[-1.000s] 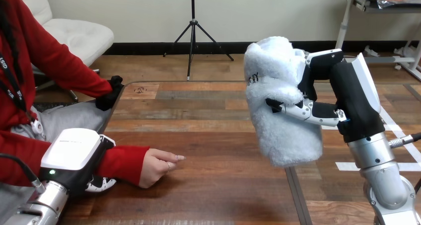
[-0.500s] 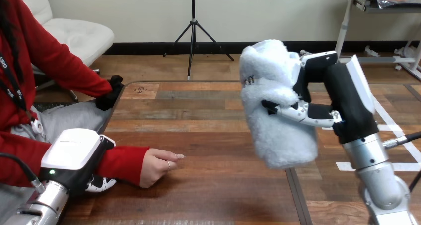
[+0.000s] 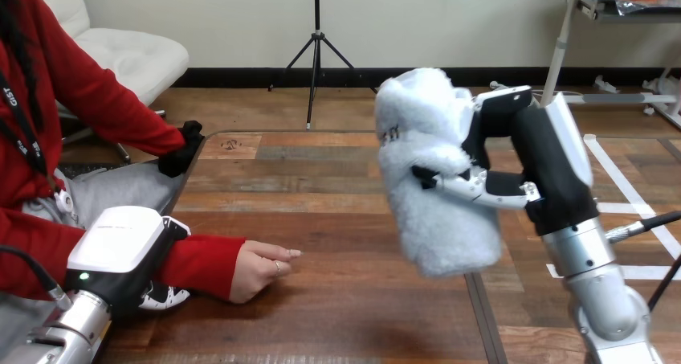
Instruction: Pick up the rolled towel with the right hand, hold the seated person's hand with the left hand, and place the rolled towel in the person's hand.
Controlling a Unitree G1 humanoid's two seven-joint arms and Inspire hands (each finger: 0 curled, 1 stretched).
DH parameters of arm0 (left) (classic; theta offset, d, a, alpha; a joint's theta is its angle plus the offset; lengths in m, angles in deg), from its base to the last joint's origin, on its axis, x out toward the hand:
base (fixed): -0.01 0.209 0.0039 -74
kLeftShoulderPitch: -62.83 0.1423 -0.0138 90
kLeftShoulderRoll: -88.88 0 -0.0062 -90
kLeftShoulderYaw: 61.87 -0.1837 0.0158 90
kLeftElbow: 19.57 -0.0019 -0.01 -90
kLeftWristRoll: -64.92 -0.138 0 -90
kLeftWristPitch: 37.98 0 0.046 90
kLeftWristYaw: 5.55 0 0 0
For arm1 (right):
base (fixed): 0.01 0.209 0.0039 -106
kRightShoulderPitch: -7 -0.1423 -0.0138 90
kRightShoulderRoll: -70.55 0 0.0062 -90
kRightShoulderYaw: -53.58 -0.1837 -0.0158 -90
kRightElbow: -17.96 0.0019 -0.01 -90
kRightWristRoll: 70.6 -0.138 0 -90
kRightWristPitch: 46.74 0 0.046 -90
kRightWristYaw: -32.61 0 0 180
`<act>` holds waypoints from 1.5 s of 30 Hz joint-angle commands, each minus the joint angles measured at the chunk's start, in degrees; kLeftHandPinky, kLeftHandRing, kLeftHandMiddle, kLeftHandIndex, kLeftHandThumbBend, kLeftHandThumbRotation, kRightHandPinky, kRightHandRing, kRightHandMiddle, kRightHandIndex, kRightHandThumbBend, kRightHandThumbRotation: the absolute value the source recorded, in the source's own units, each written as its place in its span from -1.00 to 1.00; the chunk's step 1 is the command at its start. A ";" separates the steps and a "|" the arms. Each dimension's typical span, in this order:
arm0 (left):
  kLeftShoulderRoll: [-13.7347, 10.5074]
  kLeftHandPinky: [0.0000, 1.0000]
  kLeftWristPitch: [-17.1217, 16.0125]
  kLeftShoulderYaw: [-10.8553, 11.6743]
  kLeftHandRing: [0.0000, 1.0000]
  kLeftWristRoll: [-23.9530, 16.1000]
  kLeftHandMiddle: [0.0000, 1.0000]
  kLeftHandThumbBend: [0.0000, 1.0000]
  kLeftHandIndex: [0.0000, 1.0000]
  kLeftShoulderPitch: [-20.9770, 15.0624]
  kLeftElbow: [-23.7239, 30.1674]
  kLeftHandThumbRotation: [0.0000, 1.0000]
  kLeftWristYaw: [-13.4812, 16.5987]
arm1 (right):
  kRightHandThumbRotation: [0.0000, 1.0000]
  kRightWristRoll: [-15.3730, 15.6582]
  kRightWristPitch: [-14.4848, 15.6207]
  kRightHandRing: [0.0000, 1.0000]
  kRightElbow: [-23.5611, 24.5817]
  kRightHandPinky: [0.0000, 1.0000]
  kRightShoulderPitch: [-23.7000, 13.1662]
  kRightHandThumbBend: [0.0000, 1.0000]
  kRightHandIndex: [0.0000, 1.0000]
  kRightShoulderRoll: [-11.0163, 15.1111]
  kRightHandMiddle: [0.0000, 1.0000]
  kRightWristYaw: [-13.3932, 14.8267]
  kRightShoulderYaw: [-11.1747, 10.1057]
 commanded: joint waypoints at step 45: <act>-1.32 -0.46 -4.08 8.02 -0.40 6.25 -0.30 0.52 -0.24 2.65 29.12 -0.96 -10.00 | -1.00 5.99 4.78 -0.84 -12.77 -0.92 -11.92 0.09 -0.83 -4.62 -0.78 2.31 3.56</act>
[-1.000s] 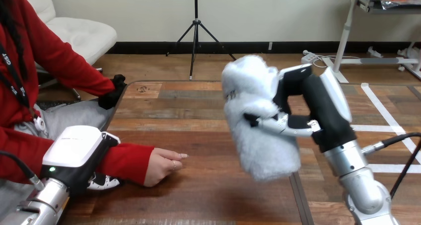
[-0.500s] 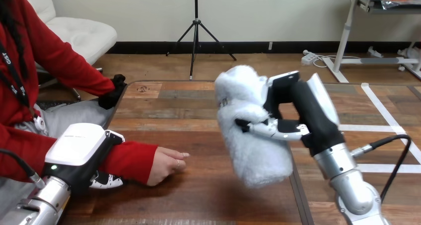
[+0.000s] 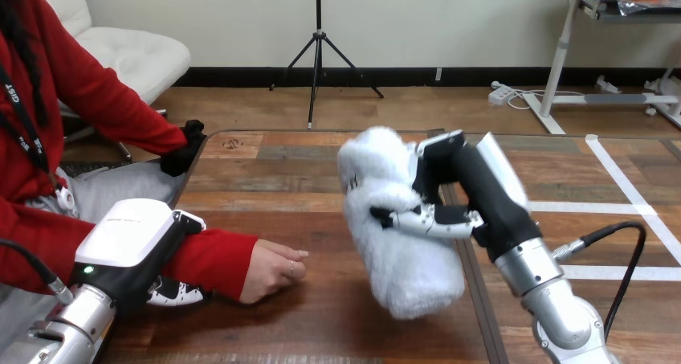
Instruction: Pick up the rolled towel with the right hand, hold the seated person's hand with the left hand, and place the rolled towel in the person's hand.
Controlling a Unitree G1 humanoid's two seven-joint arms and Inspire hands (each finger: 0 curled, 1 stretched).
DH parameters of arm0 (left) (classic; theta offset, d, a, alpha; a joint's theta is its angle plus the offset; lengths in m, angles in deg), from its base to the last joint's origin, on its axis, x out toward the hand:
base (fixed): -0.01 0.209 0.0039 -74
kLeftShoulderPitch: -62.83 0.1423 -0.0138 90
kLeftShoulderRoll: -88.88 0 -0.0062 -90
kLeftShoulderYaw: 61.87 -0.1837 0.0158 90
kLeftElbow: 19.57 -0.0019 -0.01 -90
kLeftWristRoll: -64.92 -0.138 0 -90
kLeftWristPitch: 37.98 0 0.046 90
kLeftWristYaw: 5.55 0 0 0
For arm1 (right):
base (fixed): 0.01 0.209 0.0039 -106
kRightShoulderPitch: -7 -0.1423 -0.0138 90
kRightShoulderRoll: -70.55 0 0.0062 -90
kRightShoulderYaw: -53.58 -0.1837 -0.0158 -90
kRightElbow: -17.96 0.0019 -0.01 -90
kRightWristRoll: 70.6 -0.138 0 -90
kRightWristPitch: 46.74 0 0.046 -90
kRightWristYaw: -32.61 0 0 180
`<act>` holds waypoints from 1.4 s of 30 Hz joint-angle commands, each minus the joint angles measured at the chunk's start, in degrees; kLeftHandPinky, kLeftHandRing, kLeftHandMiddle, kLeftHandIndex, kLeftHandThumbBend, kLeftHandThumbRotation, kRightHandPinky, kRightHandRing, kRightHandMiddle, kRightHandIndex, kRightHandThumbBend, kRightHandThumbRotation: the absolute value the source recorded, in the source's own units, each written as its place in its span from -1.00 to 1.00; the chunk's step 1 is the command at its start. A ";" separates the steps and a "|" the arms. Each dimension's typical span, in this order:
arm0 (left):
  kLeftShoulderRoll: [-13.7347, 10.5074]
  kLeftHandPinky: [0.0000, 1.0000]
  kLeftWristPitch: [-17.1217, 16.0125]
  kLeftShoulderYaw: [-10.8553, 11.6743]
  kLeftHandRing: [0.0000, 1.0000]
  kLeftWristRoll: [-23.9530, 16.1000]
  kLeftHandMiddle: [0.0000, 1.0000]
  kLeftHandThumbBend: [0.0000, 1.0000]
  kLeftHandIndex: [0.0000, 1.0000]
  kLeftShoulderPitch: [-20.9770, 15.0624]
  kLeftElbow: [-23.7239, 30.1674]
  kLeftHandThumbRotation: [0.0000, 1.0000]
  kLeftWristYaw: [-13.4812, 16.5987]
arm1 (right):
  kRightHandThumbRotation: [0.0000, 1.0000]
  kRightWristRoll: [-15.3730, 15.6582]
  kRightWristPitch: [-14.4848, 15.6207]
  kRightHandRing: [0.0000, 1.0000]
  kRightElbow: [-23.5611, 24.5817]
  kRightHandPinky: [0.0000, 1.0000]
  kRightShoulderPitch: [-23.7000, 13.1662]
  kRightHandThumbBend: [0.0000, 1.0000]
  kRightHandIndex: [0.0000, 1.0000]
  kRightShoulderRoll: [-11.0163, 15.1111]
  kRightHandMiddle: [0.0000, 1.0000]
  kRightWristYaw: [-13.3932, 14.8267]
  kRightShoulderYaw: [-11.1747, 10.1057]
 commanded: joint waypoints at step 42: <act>6.52 -0.44 -0.22 4.02 -0.39 2.82 -0.28 0.62 -0.23 -5.06 25.60 -0.98 -7.41 | -1.00 5.64 -2.11 -0.78 -16.36 -0.86 -15.15 0.16 -0.75 -3.26 -0.71 7.87 3.51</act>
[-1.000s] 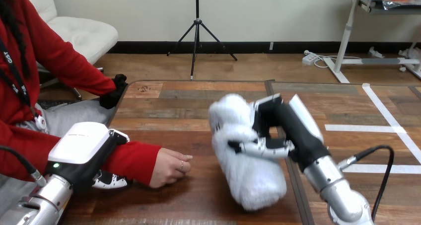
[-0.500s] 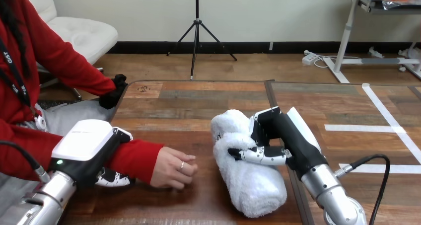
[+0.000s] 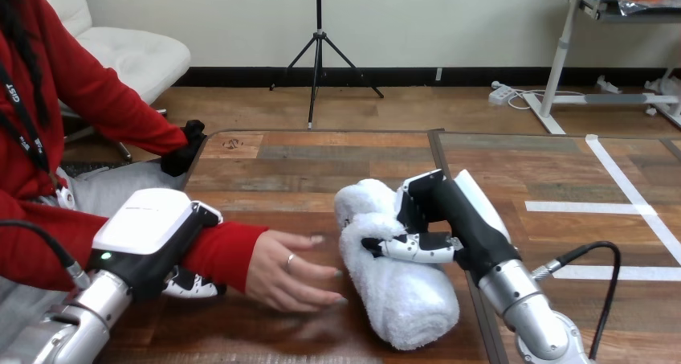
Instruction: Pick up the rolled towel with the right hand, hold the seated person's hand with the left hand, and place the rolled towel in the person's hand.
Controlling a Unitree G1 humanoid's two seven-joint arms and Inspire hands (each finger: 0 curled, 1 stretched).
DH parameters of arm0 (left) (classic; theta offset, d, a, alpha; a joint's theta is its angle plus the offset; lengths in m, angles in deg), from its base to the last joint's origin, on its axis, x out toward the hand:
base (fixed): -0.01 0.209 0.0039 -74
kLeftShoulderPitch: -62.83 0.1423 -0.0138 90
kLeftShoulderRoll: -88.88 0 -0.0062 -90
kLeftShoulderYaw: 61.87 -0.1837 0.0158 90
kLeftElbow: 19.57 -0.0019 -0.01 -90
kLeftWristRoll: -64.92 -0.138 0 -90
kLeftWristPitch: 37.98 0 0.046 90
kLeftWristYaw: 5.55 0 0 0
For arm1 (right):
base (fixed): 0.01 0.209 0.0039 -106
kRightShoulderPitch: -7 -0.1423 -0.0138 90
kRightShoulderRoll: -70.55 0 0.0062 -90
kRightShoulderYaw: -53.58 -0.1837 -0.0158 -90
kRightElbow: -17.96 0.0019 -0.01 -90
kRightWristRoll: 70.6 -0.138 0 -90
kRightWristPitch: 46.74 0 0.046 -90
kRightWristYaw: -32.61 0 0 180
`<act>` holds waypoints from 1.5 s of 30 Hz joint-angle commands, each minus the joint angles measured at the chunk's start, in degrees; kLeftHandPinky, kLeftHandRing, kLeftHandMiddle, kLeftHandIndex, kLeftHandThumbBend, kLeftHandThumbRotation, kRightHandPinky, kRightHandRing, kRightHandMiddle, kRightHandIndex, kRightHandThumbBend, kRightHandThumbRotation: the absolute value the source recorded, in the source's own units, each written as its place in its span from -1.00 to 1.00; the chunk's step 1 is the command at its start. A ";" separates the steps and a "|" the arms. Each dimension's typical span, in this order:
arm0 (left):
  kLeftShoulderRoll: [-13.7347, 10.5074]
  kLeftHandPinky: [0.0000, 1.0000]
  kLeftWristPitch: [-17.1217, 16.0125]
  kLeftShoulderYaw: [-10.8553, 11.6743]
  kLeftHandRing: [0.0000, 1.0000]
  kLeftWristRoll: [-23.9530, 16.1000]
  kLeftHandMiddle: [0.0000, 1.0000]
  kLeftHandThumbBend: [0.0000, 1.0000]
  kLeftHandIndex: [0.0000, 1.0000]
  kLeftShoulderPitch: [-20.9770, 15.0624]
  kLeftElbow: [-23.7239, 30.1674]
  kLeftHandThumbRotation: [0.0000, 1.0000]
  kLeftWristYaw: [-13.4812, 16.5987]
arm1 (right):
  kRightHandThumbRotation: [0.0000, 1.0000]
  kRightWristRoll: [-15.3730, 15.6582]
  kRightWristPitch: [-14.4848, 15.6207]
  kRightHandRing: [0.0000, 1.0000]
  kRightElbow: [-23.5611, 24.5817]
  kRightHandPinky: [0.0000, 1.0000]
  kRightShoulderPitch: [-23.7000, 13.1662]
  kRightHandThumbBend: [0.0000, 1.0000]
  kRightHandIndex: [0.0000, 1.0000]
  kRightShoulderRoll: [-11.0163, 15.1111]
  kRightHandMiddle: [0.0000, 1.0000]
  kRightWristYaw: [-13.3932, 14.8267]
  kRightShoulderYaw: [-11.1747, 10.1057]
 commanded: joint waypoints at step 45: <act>5.25 -0.45 -3.77 3.60 -0.38 3.52 -0.28 0.66 -0.23 -6.01 21.50 -0.99 -3.38 | -1.00 -1.87 -6.96 -0.80 8.53 -0.88 -6.36 0.07 -0.77 -3.91 -0.73 3.08 1.35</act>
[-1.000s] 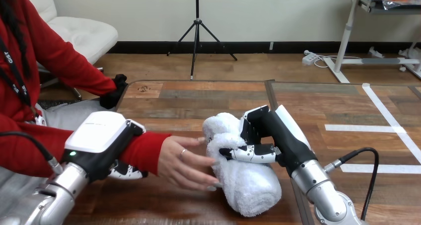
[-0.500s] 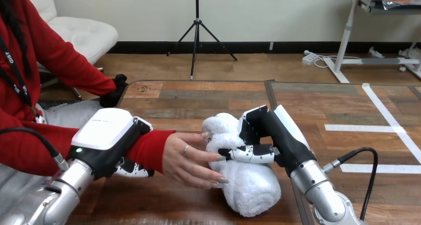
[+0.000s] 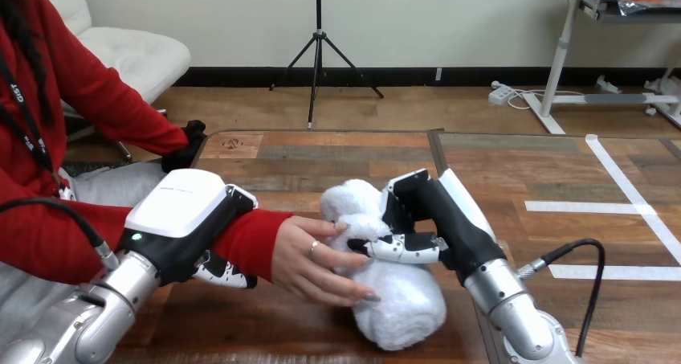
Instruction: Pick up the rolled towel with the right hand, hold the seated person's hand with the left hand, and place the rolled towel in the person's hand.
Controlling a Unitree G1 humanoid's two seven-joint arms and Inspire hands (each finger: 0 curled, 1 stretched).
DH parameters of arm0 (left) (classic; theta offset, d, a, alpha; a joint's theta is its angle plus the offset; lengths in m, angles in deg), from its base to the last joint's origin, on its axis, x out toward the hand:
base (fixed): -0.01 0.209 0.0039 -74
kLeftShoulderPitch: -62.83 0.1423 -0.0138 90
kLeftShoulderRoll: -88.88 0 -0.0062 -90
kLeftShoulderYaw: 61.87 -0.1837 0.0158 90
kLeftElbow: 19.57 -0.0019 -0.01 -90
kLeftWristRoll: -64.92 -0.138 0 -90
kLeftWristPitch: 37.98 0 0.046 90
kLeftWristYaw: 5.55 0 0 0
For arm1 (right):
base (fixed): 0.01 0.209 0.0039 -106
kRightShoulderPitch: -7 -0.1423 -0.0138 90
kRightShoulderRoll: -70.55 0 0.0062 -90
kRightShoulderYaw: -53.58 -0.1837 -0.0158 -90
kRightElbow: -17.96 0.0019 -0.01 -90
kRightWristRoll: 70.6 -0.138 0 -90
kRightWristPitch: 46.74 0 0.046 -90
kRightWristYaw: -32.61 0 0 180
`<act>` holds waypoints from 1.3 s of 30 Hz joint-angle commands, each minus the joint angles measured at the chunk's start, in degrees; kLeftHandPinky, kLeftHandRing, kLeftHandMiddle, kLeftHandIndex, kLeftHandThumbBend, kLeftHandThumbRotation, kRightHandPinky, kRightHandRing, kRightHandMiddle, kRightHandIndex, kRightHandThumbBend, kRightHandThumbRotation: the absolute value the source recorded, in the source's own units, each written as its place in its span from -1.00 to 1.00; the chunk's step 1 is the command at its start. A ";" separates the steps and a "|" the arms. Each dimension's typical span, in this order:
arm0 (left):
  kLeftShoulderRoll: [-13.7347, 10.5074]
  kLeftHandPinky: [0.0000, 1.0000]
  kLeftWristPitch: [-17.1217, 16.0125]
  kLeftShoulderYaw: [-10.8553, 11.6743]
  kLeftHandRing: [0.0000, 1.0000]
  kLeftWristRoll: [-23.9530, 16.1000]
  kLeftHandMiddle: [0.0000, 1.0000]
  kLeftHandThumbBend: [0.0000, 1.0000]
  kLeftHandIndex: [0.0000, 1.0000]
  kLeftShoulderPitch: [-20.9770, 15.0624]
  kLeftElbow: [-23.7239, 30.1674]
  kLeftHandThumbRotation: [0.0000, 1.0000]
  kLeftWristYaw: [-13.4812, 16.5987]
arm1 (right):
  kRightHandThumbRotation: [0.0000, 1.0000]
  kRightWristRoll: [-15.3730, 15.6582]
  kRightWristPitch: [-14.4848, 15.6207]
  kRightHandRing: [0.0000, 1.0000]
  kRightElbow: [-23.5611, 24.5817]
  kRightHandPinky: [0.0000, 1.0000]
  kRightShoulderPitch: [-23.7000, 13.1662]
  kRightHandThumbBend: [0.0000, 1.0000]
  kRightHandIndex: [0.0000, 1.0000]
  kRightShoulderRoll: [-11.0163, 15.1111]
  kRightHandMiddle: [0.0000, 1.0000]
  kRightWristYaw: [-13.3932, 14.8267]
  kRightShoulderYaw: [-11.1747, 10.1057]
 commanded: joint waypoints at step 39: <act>3.12 -0.41 -5.62 2.73 -0.37 3.85 -0.27 0.70 -0.22 -6.18 10.64 -0.97 2.05 | -1.00 -3.30 -4.98 -0.86 46.52 -0.94 6.12 0.12 -0.80 -1.44 -0.79 -0.23 -0.55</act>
